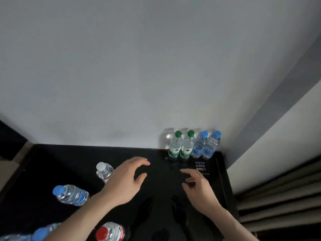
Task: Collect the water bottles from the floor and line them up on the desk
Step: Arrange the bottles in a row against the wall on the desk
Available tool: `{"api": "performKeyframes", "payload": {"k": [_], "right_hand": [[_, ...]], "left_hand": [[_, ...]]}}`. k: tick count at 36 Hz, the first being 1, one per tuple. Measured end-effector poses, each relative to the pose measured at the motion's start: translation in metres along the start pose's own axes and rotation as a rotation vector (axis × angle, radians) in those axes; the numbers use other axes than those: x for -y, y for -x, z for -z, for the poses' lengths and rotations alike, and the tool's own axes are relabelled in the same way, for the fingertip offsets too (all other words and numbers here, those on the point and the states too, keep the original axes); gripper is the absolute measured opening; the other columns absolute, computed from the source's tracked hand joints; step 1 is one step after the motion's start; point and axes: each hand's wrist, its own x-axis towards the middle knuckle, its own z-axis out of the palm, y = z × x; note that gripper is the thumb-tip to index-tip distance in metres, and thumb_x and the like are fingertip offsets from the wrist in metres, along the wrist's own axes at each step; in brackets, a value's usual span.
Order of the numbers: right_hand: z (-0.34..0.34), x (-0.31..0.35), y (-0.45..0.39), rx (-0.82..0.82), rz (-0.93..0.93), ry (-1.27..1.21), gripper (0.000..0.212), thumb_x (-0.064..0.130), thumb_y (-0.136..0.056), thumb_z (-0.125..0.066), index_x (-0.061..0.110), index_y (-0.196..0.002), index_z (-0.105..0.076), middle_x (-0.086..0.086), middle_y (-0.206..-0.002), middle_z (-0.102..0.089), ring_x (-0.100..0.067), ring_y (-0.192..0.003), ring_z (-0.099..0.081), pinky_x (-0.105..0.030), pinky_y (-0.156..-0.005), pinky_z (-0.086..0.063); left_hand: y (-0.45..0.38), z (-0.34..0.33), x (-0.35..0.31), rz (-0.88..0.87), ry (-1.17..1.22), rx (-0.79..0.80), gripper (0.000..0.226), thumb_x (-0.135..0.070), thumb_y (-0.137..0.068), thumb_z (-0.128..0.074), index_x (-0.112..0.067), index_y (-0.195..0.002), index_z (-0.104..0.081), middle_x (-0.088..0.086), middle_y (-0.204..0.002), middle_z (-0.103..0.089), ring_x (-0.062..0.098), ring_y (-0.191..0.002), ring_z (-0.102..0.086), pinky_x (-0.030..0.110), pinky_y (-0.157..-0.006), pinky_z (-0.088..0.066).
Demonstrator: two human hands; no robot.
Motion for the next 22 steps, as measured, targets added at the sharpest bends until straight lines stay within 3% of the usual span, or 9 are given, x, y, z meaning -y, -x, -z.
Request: {"api": "performKeyframes", "payload": {"k": [4,8,14,22], "right_hand": [[-0.033,0.01,0.038,0.176,-0.021,-0.028,0.045,0.019,-0.091,-0.066,0.048,-0.124,-0.056,0.03,-0.127,-0.047,0.001,-0.112,-0.055,-0.021,-0.084,-0.055],[-0.063,0.027,0.058,0.281,-0.002,-0.059,0.043,0.03,-0.09,-0.066,0.052,-0.125,-0.053,0.036,-0.127,-0.044,0.007,-0.115,-0.051,-0.019,-0.089,-0.053],[-0.101,0.053,0.078,0.376,0.056,-0.026,0.045,0.033,-0.09,-0.066,0.055,-0.126,-0.051,0.036,-0.128,-0.043,0.009,-0.116,-0.05,-0.014,-0.089,-0.05],[-0.131,0.082,0.087,0.423,0.082,0.083,0.048,0.034,-0.09,-0.068,0.052,-0.13,-0.049,0.034,-0.128,-0.042,0.007,-0.115,-0.05,-0.013,-0.086,-0.049]], "left_hand": [[0.086,0.012,0.03,0.12,0.012,-0.06,0.037,-0.033,-0.091,-0.068,-0.05,-0.122,-0.056,-0.039,-0.13,-0.048,-0.016,-0.121,-0.047,0.011,-0.089,-0.049],[0.149,0.016,0.055,0.277,0.043,-0.165,0.037,-0.026,-0.089,-0.073,-0.051,-0.113,-0.06,-0.039,-0.125,-0.052,-0.016,-0.116,-0.049,0.01,-0.078,-0.05],[0.202,0.024,0.075,0.439,0.016,-0.186,0.033,-0.024,-0.09,-0.072,-0.042,-0.116,-0.062,-0.028,-0.118,-0.058,-0.007,-0.108,-0.056,0.027,-0.088,-0.056],[0.224,0.053,0.1,0.493,0.029,-0.231,0.033,-0.026,-0.091,-0.07,-0.039,-0.119,-0.06,-0.024,-0.116,-0.058,-0.003,-0.105,-0.058,0.025,-0.09,-0.053]]}}
